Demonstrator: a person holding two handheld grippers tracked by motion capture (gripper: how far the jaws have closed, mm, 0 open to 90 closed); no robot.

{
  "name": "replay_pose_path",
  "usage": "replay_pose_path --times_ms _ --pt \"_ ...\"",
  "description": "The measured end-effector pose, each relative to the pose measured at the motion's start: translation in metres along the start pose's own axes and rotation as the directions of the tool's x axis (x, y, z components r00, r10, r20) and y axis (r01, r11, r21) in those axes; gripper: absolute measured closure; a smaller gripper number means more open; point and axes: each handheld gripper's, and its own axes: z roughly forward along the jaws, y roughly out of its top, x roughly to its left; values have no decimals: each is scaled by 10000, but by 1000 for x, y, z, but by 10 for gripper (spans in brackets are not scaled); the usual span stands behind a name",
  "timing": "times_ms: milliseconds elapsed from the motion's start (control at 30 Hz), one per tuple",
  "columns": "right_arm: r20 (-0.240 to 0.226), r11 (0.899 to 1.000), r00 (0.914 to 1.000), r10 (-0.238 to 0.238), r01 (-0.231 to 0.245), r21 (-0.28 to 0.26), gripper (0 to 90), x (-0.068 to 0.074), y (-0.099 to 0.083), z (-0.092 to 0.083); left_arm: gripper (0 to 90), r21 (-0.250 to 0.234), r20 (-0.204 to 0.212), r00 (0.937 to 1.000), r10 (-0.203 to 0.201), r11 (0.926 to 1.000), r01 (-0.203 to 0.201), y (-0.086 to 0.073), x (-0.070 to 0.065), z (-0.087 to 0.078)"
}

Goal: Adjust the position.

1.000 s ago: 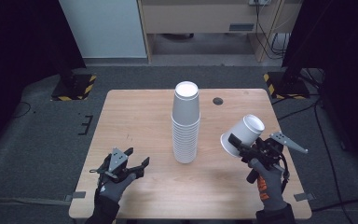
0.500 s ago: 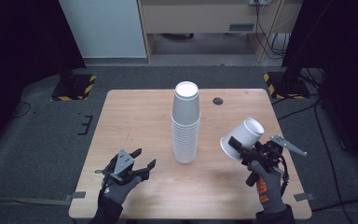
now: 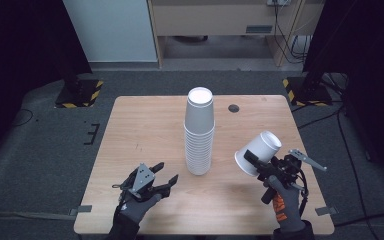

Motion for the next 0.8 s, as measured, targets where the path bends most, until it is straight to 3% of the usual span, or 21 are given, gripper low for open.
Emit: replay_pose_path --times_ms 800 --pt "-232 9976 9974 681 -684 -130 148 -2 -2 -1 416 -467 555 9974 451 9980 -426 15 -31 17"
